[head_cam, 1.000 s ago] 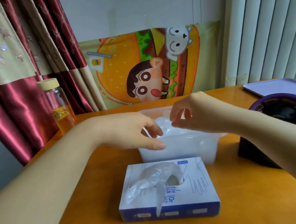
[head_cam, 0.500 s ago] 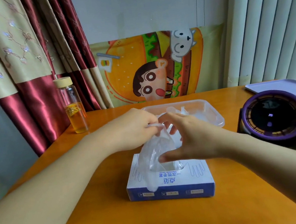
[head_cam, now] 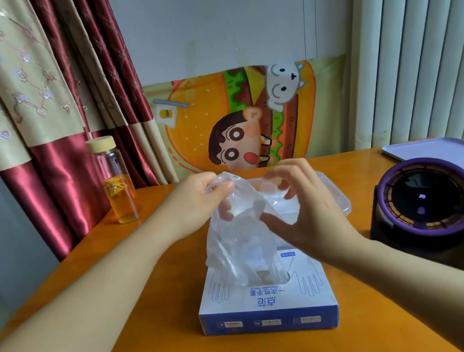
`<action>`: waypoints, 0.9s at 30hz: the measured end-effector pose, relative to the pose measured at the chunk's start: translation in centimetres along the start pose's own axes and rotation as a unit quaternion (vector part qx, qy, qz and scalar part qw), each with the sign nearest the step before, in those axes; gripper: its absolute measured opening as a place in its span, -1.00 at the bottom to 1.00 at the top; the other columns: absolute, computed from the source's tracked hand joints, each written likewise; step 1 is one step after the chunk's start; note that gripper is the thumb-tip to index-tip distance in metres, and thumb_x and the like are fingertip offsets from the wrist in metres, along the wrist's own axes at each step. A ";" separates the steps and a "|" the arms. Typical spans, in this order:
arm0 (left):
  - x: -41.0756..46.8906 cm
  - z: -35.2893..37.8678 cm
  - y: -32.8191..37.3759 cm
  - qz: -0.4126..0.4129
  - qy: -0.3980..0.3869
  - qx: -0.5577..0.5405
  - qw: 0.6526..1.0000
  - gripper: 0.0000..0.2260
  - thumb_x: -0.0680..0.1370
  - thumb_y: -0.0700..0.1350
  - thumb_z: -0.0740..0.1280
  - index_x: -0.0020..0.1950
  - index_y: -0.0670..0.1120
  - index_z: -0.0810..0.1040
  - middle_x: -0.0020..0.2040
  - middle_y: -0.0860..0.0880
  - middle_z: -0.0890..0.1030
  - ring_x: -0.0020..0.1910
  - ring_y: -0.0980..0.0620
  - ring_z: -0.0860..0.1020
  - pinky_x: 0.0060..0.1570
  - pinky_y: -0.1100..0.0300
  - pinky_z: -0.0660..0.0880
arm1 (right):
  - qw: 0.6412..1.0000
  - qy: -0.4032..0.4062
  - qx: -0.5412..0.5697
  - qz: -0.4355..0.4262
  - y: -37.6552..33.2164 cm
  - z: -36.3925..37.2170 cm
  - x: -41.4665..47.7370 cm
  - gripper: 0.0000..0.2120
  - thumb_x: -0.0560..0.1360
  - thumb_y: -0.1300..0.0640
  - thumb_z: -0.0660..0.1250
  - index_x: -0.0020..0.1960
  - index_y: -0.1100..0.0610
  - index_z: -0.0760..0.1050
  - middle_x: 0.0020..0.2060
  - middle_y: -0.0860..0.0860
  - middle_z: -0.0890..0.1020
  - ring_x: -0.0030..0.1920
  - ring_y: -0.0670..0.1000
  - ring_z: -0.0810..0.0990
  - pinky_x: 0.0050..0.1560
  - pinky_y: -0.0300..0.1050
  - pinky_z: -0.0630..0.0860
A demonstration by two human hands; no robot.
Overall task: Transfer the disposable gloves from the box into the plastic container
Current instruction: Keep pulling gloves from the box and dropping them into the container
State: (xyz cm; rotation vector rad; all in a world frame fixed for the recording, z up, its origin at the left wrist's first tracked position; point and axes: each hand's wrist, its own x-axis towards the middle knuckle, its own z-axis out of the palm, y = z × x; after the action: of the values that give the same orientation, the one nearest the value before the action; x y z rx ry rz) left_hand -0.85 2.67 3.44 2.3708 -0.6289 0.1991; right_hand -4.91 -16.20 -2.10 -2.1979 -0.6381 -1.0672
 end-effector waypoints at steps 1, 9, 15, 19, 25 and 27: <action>0.1 0.1 -0.3 -0.011 -0.004 -0.019 1.000 -0.68 0.63 0.07 0.17 -0.10 -0.13 0.56 -0.29 0.16 0.64 -0.09 0.24 0.53 -0.06 0.31 0.37 | 0.998 -0.021 -0.026 -0.047 -0.1 0.0 -0.1 -0.60 0.41 0.03 0.42 0.20 0.07 0.43 0.10 -0.09 0.45 0.05 -0.19 0.41 0.02 -0.35 0.44; 1.1 -1.0 -1.7 -0.042 0.102 -0.218 0.970 -0.77 0.62 0.08 0.21 0.15 0.03 0.56 0.10 0.02 0.63 0.15 0.05 0.56 0.24 -0.05 0.45 | 0.960 -0.262 -0.081 -0.057 0.8 2.2 -1.6 -0.77 0.54 0.07 0.31 0.18 0.01 0.58 0.17 -0.06 0.57 0.14 -0.04 0.49 0.05 -0.08 0.54; 0.8 -2.1 -2.0 -0.020 0.196 -0.344 0.918 -0.61 0.50 0.18 0.28 0.19 -0.02 0.58 0.14 -0.04 0.64 0.21 -0.02 0.56 0.29 -0.10 0.40 | 0.923 -0.376 -0.086 0.011 0.4 3.7 -2.3 -0.74 0.63 0.10 0.16 0.04 0.17 0.60 0.04 0.06 0.62 -0.05 0.03 0.58 -0.08 -0.20 0.52; 1.0 -1.9 -1.9 -0.036 0.195 -0.422 0.885 -0.75 0.64 -0.01 0.19 0.22 -0.10 0.54 -0.04 -0.03 0.67 0.07 -0.11 0.63 0.22 -0.16 0.47 | 0.846 -0.517 -0.031 0.125 -0.9 3.9 -2.6 -0.59 0.63 -0.12 0.03 0.01 0.13 0.52 0.10 0.05 0.57 -0.28 -0.12 0.47 -0.28 -0.40 0.31; 1.1 -1.0 -1.5 -0.036 0.143 -0.447 0.882 -0.73 0.66 -0.06 0.15 0.26 -0.13 0.50 -0.17 -0.01 0.68 -0.10 -0.03 0.67 0.06 -0.02 0.58 | 0.841 -0.528 -0.013 0.116 -1.4 3.1 -1.4 -0.44 0.59 -0.23 -0.01 0.02 0.22 0.52 -0.05 0.09 0.62 -0.08 0.05 0.55 -0.06 -0.12 0.44; 1.2 -0.9 -1.6 -0.033 0.138 -0.449 0.882 -0.74 0.66 -0.06 0.14 0.27 -0.12 0.49 -0.15 -0.02 0.67 -0.15 -0.04 0.67 0.01 -0.03 0.58 | 0.857 -0.504 -0.022 0.101 -1.7 1.4 -0.4 -0.42 0.54 -0.28 0.02 0.00 0.16 0.57 -0.06 0.02 0.65 -0.10 -0.01 0.58 -0.07 -0.14 0.47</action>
State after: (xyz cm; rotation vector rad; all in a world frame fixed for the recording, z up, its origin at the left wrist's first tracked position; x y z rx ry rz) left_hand 0.94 3.81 3.55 1.4240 -0.3753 0.1623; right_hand -5.50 -14.08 -2.63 -2.6994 -0.7622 0.2805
